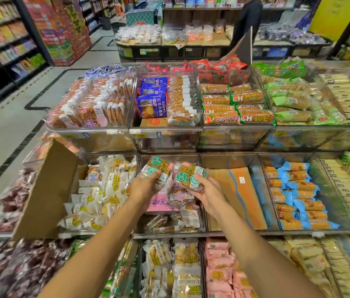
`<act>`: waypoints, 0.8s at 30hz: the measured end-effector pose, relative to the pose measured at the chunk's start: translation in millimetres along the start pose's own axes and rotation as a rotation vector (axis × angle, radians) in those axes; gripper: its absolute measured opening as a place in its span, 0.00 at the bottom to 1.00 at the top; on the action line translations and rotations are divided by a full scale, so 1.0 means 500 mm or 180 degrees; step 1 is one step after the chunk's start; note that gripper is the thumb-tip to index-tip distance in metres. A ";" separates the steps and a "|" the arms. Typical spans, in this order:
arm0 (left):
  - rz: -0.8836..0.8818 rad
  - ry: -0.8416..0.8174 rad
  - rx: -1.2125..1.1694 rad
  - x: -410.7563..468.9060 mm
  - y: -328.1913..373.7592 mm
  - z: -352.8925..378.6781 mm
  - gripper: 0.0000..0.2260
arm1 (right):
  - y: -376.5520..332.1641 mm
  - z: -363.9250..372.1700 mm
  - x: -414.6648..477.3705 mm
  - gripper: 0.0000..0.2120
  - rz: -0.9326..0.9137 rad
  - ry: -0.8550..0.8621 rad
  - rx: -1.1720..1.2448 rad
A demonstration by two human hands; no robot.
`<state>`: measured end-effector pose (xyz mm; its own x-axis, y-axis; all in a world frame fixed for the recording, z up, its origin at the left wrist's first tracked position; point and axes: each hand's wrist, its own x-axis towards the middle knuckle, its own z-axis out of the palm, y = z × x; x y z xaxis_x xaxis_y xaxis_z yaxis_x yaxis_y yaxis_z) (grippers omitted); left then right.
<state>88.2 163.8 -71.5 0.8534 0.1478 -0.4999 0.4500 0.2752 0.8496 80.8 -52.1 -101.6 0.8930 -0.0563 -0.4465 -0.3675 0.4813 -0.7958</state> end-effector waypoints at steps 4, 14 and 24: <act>0.0021 -0.0133 0.0018 -0.015 0.021 0.008 0.11 | -0.009 0.000 -0.021 0.32 -0.0066 0.0276 0.0050; 0.0135 -0.1016 0.0456 -0.036 0.038 0.054 0.09 | -0.036 -0.038 -0.143 0.11 -0.0475 0.0835 0.0334; -0.0406 -0.2054 0.0736 -0.153 -0.087 0.175 0.06 | 0.028 -0.215 -0.380 0.22 -0.0820 0.1891 0.1051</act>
<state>26.6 57.3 -55.4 0.7437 -0.4861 -0.4590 0.5405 0.0330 0.8407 -121.8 -128.8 -71.7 0.6143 -0.6240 -0.4830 0.0168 0.6223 -0.7826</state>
